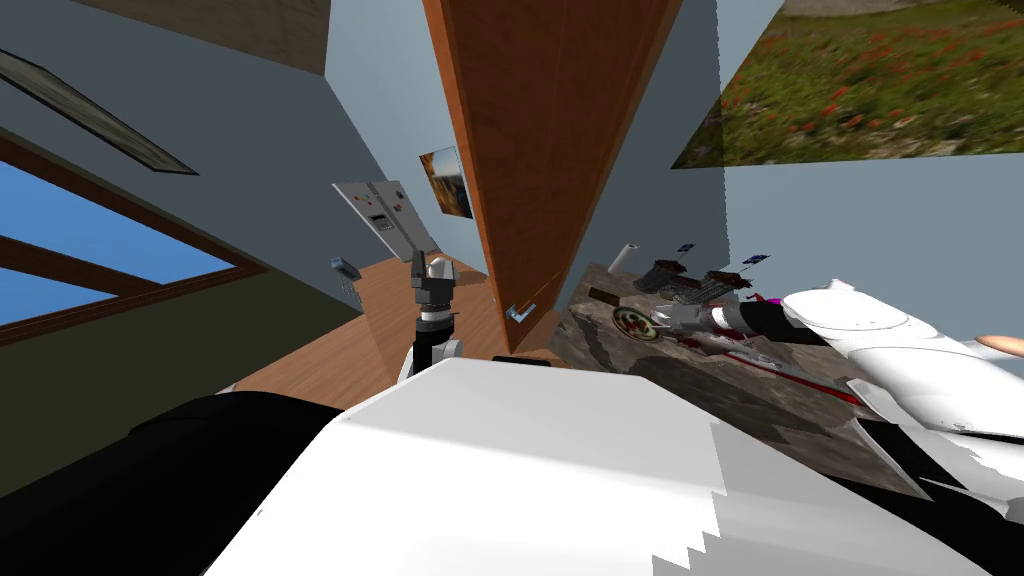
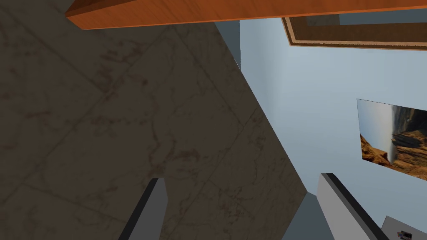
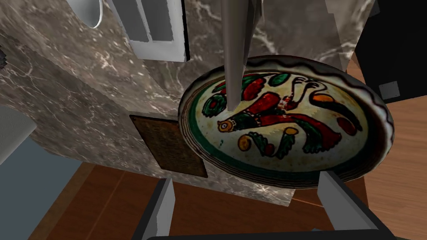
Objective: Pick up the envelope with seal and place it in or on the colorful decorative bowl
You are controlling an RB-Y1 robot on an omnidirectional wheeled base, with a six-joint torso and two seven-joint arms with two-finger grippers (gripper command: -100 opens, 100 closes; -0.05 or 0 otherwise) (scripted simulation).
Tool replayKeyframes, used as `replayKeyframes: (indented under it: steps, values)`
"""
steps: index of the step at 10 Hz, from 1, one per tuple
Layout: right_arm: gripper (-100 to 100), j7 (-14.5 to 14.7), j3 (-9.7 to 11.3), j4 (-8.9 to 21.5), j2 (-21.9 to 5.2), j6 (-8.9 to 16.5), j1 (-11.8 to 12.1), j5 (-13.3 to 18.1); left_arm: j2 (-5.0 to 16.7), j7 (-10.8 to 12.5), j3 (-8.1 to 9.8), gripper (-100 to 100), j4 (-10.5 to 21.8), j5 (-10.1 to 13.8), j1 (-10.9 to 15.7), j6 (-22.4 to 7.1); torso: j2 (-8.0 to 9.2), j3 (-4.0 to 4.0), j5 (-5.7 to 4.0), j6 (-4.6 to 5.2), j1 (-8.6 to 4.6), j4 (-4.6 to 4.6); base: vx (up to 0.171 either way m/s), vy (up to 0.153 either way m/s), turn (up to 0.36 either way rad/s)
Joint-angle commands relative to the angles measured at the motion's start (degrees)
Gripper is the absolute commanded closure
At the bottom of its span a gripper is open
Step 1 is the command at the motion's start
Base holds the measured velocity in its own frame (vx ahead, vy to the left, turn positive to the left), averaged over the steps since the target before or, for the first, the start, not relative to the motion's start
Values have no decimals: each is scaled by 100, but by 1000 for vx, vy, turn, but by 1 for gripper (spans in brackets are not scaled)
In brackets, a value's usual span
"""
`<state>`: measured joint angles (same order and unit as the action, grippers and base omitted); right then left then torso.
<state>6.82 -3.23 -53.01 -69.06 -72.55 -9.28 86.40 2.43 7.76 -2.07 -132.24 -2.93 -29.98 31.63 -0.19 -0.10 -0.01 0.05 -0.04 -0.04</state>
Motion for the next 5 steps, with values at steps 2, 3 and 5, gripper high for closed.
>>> replayKeyframes:
  steps: [2, 3, 5]
  values:
    - [-100, 7, 0, 167, -238, -267, 193, 410, 0, 0, 0, 0, 0, 0, 0, 0, 4, 2, -1, 2, 0, 0, 59, -5, 70]
    - [-100, 7, 0, 167, -238, -267, 193, 418, 0, 0, 0, 0, 0, 0, 0, 0, 9, 5, 0, 3, -2, 2, 45, -12, 29]
    - [-100, 106, 30, 396, -351, -440, 231, 619, 0, 0, 0, 0, 0, 0, 0, 0, 9, 4, -1, -1, -5, 2, 44, -15, 59]
